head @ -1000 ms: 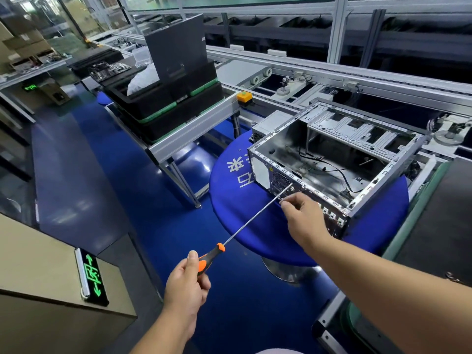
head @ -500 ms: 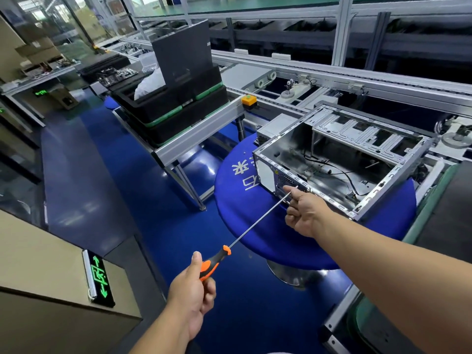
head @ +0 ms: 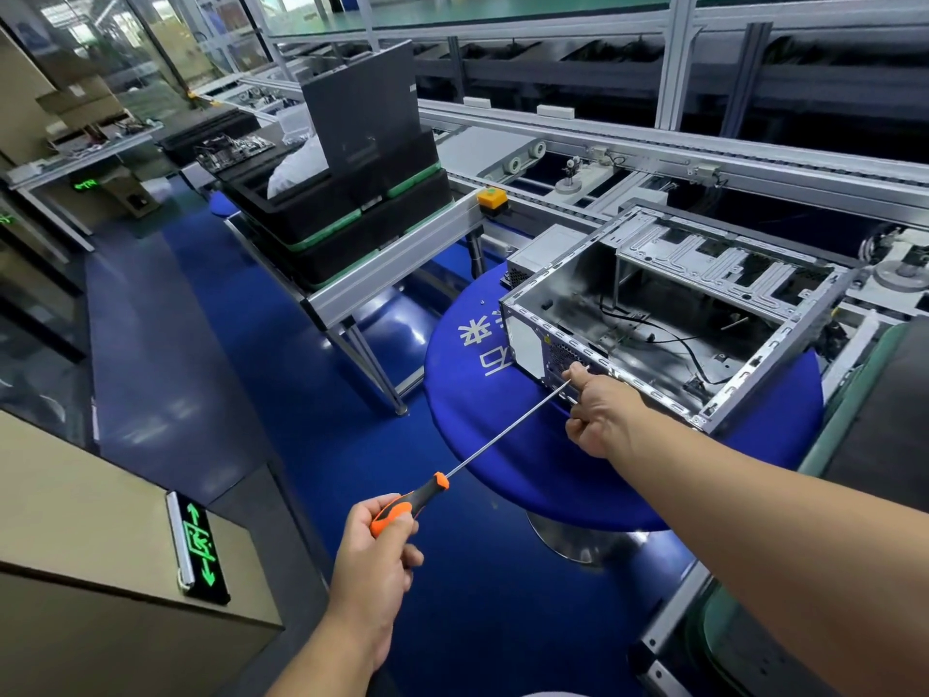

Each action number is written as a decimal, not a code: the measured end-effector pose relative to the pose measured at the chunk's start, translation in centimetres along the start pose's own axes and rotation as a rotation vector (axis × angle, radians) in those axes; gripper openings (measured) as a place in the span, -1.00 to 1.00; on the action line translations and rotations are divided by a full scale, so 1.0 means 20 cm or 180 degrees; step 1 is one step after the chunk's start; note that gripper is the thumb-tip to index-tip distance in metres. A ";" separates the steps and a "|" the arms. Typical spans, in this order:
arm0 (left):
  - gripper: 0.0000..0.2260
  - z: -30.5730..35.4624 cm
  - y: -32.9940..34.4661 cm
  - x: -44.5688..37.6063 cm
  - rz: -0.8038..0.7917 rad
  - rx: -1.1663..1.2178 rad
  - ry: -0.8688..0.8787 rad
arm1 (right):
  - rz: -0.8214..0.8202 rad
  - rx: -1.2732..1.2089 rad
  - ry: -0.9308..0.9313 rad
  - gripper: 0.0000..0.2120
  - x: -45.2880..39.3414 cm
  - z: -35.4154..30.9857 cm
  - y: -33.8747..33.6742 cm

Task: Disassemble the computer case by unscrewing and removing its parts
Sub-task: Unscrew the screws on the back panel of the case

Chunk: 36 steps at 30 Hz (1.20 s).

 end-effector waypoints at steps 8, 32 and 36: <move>-0.82 0.02 0.00 0.00 0.0068 -0.0489 0.0196 | 0.0091 -0.0013 -0.0028 -0.77 0.01 -0.01 -0.02; -0.46 0.04 0.03 0.06 -0.0130 -0.0647 0.0115 | 0.0256 -0.0009 -0.0006 -0.70 -0.04 0.00 -0.06; -0.40 0.04 0.03 0.06 -0.0121 -0.0650 0.0075 | 0.0207 -0.0074 -0.0015 -0.74 -0.04 0.01 -0.06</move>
Point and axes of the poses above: each hand's wrist, its own x-axis away from the middle knuckle, its own y-axis out of the palm, z = x × y, the point moved 6 cm from there along -x, towards the middle knuckle, and after that the axes turned 8 degrees about -z, right-handed, at the moved point
